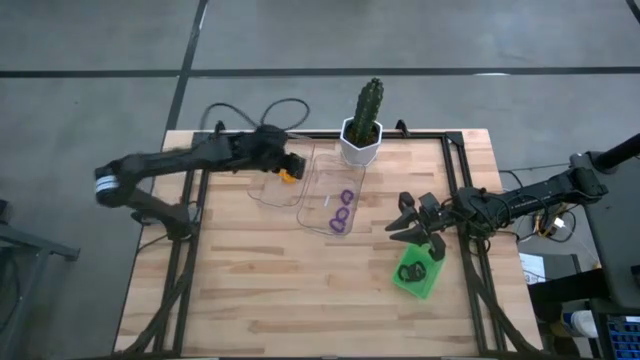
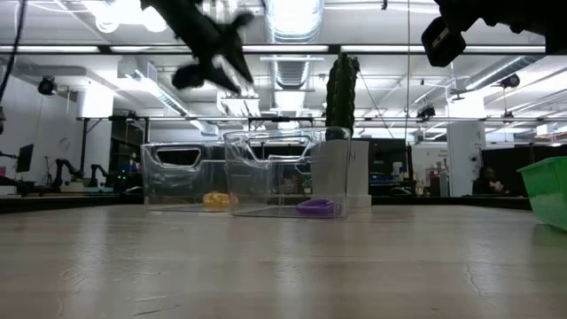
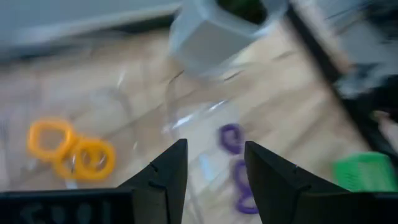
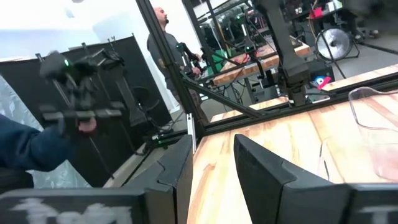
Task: Sort spring keychains
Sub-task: Return to Home Position
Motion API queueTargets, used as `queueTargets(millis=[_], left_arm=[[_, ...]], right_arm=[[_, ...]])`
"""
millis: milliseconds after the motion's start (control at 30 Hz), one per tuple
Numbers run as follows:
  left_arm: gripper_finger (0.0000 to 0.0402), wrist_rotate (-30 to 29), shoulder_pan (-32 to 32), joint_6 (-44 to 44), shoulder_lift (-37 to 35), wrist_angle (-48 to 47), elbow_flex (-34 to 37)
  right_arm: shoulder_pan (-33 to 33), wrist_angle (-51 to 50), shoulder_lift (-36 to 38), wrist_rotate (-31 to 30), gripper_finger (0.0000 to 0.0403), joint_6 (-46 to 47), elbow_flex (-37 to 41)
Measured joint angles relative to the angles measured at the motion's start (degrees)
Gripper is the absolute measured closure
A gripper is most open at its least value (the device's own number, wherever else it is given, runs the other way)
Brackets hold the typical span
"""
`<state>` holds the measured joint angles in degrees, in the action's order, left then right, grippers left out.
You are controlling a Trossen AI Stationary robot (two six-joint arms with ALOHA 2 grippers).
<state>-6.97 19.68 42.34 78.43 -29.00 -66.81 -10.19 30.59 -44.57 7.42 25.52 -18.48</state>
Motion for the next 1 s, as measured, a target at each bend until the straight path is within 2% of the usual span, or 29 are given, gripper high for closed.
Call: queueTargets(millis=[333,567,667,867,1000], left_arm=[[0.0250,-2.0,-8.8,-12.5,-21.4,-1.9,0.4],[0.0250,-2.0,-13.1,-15.3,-29.9,-5.2,0.5],[0.0250,-1.9,-14.9,-17.8,-32.4,-5.0,1.1],[0.0250,-1.9,-18.4,-20.6,-37.6,-0.9,7.5],[0.0250,-0.5,-20.1,-22.7,-41.8,6.8,14.4]], right_arm=[[0.1,0.2,3.6,0.0,0.0291,0.0,0.0],[0.1,-0.3,8.1,0.5,0.0291,-0.9,0.0],[0.1,-0.5,9.8,4.3,0.0291,-3.5,0.0],[0.1,-0.8,12.8,11.4,0.0291,-3.8,0.0],[0.1,-2.9,14.4,12.6,0.0291,-4.2,0.0]])
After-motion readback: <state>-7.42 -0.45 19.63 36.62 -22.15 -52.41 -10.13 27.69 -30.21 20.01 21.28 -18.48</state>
